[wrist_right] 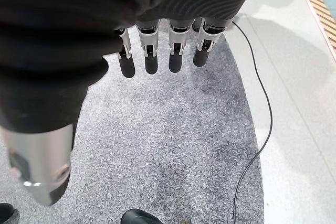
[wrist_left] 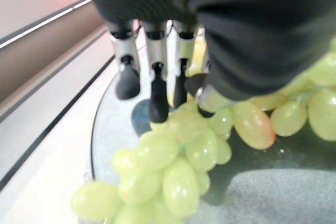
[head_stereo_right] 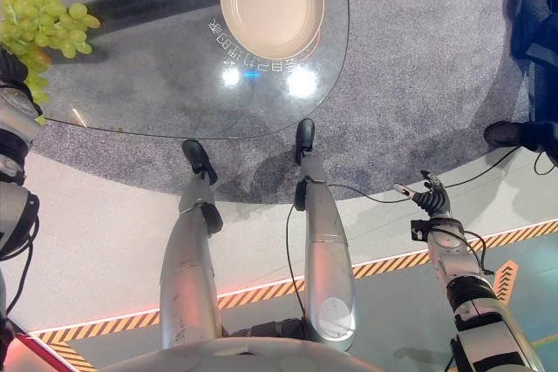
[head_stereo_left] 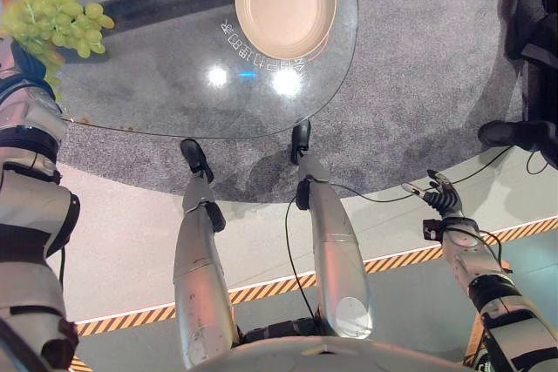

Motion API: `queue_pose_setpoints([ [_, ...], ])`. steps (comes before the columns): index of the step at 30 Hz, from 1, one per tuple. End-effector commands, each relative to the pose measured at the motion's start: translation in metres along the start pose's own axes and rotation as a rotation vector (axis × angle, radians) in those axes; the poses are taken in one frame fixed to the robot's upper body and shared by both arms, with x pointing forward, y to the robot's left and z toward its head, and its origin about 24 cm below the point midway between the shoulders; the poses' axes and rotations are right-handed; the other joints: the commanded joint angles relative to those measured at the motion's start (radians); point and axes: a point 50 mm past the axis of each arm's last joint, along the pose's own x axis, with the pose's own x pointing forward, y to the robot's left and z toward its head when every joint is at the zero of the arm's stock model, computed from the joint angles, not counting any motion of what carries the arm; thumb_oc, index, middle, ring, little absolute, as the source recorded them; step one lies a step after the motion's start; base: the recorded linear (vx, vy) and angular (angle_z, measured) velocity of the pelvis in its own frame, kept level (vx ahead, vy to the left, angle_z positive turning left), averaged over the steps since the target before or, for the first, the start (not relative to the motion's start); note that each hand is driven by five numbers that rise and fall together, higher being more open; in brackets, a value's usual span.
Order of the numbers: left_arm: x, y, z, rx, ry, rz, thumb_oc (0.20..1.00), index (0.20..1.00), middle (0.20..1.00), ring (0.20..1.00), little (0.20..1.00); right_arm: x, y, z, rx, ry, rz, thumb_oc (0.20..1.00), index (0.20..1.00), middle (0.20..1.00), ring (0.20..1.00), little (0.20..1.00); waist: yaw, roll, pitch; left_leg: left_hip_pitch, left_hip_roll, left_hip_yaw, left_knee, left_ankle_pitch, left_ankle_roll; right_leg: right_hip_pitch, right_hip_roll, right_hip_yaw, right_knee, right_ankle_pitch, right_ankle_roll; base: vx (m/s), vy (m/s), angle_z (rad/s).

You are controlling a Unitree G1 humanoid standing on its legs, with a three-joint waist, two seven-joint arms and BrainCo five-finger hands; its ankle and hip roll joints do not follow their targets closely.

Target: Pick up fruits into the plate

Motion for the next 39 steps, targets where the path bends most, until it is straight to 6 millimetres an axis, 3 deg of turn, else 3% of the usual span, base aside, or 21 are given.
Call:
queue_pose_setpoints([
  [1, -0.012, -0.044, -0.022, 0.014, 0.039, -0.170, 0.200, 0.200, 0.200, 0.200, 0.200, -0.002, -0.032, -0.001, -0.020, 0.005, -0.066, 1.000, 1.000, 1.000, 1.000, 1.000, -0.033, 0.028, -0.003, -0.068, -0.077, 0.018, 0.159, -0.176, 0.019, 0.002, 0.086, -0.008, 0.073, -0.102, -0.001, 0.00, 0.000, 0.00],
  [6, -0.013, -0.042, -0.010, -0.067, -0.030, -0.102, 0.200, 0.200, 0.200, 0.200, 0.200, -0.002, -0.028, 0.002, -0.017, -0.006, -0.050, 1.000, 1.000, 1.000, 1.000, 1.000, -0.030, 0.024, -0.003, -0.058, -0.077, 0.019, 0.154, -0.174, 0.020, 0.011, 0.091, -0.009, 0.072, -0.105, -0.003, 0.00, 0.000, 0.00],
  [17, -0.013, -0.016, 0.029, -0.225, -0.226, 0.065, 0.200, 0.200, 0.200, 0.200, 0.200, -0.006, -0.017, -0.002, -0.006, -0.007, -0.015, 1.000, 1.000, 1.000, 1.000, 1.000, -0.034, 0.004, -0.003, -0.030, -0.069, 0.026, 0.137, -0.172, 0.017, 0.038, 0.099, -0.011, 0.054, -0.100, -0.001, 0.00, -0.019, 0.00],
  [32, -0.033, -0.009, 0.100, -0.323, -0.469, 0.068, 0.200, 0.200, 0.200, 0.200, 0.200, -0.011, 0.006, -0.009, 0.001, -0.007, 0.015, 1.000, 1.000, 1.000, 1.000, 1.000, -0.048, -0.004, -0.003, 0.002, -0.058, 0.051, 0.129, -0.181, 0.015, 0.063, 0.093, -0.016, 0.036, -0.092, 0.005, 0.00, -0.016, 0.01],
  [39, -0.040, -0.010, 0.117, -0.333, -0.522, 0.055, 0.200, 0.200, 0.200, 0.200, 0.200, -0.012, 0.013, -0.008, 0.005, -0.011, 0.022, 1.000, 1.000, 1.000, 1.000, 1.000, -0.053, -0.005, -0.003, 0.011, -0.056, 0.058, 0.125, -0.183, 0.015, 0.070, 0.092, -0.014, 0.026, -0.086, 0.007, 0.00, 0.000, 0.00],
])
